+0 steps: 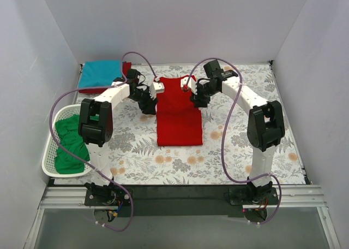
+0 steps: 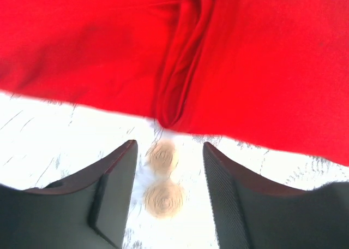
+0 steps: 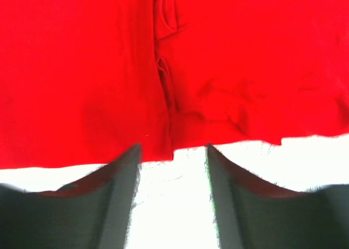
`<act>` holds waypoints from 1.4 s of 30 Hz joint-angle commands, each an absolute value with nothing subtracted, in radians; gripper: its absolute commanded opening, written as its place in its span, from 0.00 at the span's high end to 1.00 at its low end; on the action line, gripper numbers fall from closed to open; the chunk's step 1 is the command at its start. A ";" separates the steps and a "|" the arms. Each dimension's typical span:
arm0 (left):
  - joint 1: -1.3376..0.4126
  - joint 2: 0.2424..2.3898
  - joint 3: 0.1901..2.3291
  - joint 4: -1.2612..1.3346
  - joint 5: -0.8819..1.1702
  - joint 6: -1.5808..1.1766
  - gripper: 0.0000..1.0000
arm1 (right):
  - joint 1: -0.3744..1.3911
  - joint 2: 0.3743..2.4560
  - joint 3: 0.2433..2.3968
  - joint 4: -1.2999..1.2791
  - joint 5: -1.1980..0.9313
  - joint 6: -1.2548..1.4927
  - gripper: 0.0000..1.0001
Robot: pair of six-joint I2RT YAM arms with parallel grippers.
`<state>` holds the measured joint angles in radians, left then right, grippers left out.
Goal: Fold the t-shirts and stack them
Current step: Fold the tshirt
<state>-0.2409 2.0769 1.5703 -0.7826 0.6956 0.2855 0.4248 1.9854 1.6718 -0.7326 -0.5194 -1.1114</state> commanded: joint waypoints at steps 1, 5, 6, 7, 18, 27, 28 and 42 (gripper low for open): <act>-0.229 1.919 1.545 -0.755 0.742 0.193 0.51 | 0.416 1.869 1.671 -0.761 -0.573 -0.961 0.47; -0.282 1.859 1.470 -0.747 0.750 0.115 0.66 | 0.446 1.825 1.583 -0.773 -0.624 -0.882 0.73; -0.293 1.853 1.450 -0.724 0.752 0.100 0.69 | 0.452 1.819 1.541 -0.773 -0.635 -0.870 0.75; -0.304 1.847 1.395 -0.701 0.749 0.050 0.72 | 0.462 1.816 1.522 -0.772 -0.646 -0.856 0.78; -0.416 1.827 1.091 -0.465 0.686 -0.209 0.81 | 0.494 1.901 1.309 -0.681 -0.615 -0.808 0.86; -0.483 1.695 0.944 -0.540 0.695 -0.232 0.82 | 0.555 1.769 1.042 -0.643 -0.584 -0.805 0.86; -0.497 1.680 0.919 -0.551 0.699 -0.232 0.82 | 0.563 1.747 1.023 -0.643 -0.584 -0.805 0.86; -0.459 1.489 1.049 -0.712 0.798 -0.281 0.62 | 0.404 1.639 1.281 -0.605 -0.632 -0.370 0.52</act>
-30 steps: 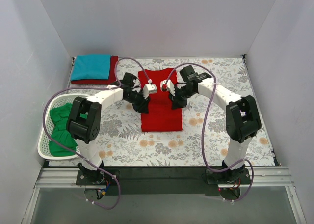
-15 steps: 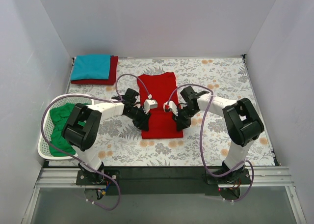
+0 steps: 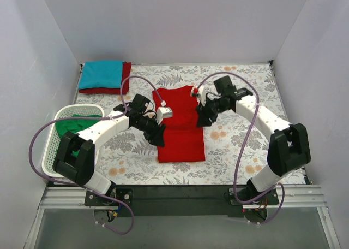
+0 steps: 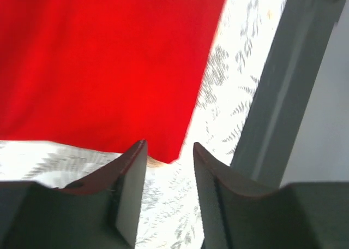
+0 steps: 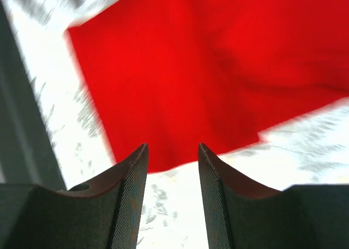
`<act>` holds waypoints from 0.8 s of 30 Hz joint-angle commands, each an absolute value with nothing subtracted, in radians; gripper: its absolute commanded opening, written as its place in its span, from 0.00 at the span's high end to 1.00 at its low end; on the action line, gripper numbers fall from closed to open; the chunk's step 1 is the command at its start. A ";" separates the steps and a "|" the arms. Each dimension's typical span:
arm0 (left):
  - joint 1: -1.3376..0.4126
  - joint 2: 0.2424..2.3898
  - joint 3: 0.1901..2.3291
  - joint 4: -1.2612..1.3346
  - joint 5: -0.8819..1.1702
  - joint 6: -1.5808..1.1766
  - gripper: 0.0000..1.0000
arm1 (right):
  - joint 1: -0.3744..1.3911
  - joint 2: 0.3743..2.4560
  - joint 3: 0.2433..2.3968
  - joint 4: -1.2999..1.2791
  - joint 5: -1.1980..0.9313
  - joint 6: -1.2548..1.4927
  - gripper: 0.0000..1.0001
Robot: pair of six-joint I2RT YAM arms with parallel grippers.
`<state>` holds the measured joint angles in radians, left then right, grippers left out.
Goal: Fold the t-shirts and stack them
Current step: Fold the tshirt
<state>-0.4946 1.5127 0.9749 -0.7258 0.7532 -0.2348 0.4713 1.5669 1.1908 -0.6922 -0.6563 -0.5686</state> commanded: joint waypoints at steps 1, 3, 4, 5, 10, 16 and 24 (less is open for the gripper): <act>-0.439 1.509 1.063 -0.704 0.799 -0.291 0.61 | 0.372 1.672 1.349 -0.586 -0.611 -0.327 0.52; -0.419 1.526 1.101 -0.678 0.799 -0.325 0.59 | 0.345 1.770 1.419 -0.563 -0.565 -0.229 0.52; -0.398 1.546 1.109 -0.672 0.801 -0.334 0.59 | 0.335 1.795 1.451 -0.531 -0.552 -0.204 0.52; -0.387 1.552 1.120 -0.658 0.801 -0.344 0.59 | 0.324 1.818 1.501 -0.519 -0.534 -0.184 0.52; -0.342 1.577 1.131 -0.634 0.785 -0.364 0.58 | 0.313 1.960 1.614 -0.479 -0.456 -0.109 0.51; -0.331 1.562 1.117 -0.626 0.773 -0.354 0.57 | 0.298 2.066 1.664 -0.453 -0.410 -0.091 0.51; -0.328 1.551 1.097 -0.629 0.767 -0.328 0.57 | 0.298 2.135 1.701 -0.434 -0.371 -0.081 0.48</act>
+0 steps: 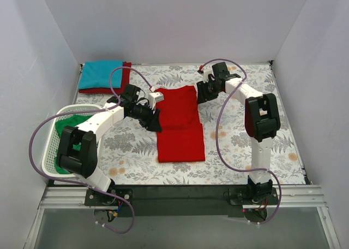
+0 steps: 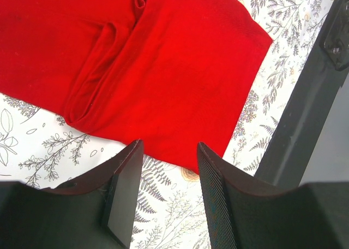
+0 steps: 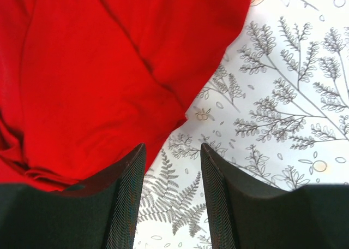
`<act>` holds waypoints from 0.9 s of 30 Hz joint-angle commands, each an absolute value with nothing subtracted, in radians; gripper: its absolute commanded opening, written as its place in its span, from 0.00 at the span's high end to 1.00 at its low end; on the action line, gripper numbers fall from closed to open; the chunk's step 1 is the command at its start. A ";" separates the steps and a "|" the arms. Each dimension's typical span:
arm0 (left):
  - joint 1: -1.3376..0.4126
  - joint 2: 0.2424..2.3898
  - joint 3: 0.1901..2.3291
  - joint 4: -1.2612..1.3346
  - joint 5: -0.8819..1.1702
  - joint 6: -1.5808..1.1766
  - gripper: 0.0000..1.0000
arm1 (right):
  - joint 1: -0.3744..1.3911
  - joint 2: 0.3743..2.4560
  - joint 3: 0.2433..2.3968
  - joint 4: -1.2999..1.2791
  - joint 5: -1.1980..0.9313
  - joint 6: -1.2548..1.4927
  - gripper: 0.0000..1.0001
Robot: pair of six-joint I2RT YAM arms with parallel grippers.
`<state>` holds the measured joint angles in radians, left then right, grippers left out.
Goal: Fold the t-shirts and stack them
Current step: Fold the tshirt
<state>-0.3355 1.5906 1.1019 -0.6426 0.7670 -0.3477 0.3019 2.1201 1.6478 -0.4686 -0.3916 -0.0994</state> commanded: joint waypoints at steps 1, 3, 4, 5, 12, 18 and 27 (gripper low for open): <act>-0.328 1.552 1.100 -0.627 0.769 -0.325 0.57 | 0.298 2.140 1.703 -0.431 -0.371 -0.081 0.48; -0.328 1.555 1.101 -0.630 0.764 -0.319 0.57 | 0.298 2.152 1.710 -0.431 -0.377 -0.078 0.48; -0.327 1.557 1.104 -0.630 0.764 -0.318 0.57 | 0.298 2.157 1.712 -0.428 -0.377 -0.077 0.49; -0.327 1.559 1.104 -0.630 0.762 -0.316 0.57 | 0.299 2.160 1.713 -0.428 -0.379 -0.077 0.49; -0.327 1.537 1.081 -0.618 0.747 -0.314 0.57 | 0.298 2.194 1.732 -0.419 -0.387 -0.072 0.50; -0.327 1.531 1.066 -0.614 0.732 -0.322 0.57 | 0.299 2.217 1.740 -0.413 -0.411 -0.067 0.54; -0.327 1.525 1.057 -0.601 0.724 -0.330 0.57 | 0.301 2.215 1.736 -0.414 -0.428 -0.064 0.67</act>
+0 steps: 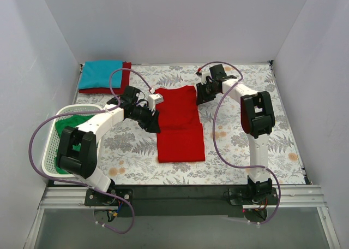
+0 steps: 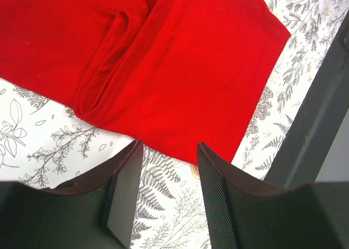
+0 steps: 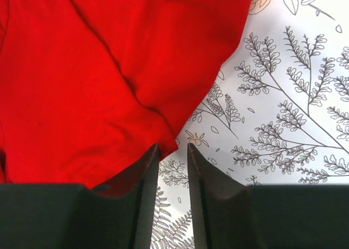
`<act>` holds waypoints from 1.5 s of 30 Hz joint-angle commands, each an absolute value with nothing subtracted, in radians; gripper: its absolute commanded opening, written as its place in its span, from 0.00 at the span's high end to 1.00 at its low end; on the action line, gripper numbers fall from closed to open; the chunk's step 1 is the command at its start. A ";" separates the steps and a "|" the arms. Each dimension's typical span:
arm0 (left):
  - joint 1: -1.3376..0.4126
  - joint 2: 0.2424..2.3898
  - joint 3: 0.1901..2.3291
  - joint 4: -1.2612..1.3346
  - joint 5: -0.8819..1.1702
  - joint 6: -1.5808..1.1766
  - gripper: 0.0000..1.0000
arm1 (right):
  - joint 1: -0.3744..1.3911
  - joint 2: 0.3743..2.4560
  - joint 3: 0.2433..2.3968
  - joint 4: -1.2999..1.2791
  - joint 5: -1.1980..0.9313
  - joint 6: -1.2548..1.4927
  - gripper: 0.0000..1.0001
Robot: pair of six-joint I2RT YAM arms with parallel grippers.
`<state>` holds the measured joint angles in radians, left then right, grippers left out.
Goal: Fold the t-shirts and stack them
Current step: Fold the tshirt
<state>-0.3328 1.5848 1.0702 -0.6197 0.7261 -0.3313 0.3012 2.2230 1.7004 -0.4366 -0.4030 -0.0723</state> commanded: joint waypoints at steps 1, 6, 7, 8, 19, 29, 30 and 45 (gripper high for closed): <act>-0.327 1.525 1.055 -0.601 0.723 -0.331 0.57 | 0.301 2.212 1.736 -0.416 -0.429 -0.063 0.69; -0.327 1.528 1.055 -0.601 0.722 -0.327 0.57 | 0.302 2.189 1.730 -0.411 -0.468 -0.061 0.81; -0.327 1.526 1.055 -0.603 0.721 -0.325 0.57 | 0.304 2.184 1.730 -0.410 -0.478 -0.061 0.85; -0.325 1.526 1.055 -0.603 0.721 -0.325 0.57 | 0.304 2.183 1.730 -0.410 -0.489 -0.060 0.94; -0.325 1.523 1.048 -0.600 0.715 -0.325 0.57 | 0.347 2.103 1.700 -0.364 -0.568 -0.031 0.99; -0.325 1.519 1.040 -0.601 0.703 -0.328 0.57 | 0.414 2.097 1.667 -0.347 -0.604 -0.014 0.99; -0.325 1.517 1.039 -0.603 0.703 -0.328 0.57 | 0.425 2.097 1.658 -0.347 -0.606 -0.015 0.99; -0.325 1.526 1.042 -0.611 0.696 -0.333 0.56 | 0.500 2.175 1.598 -0.293 -0.620 -0.006 0.99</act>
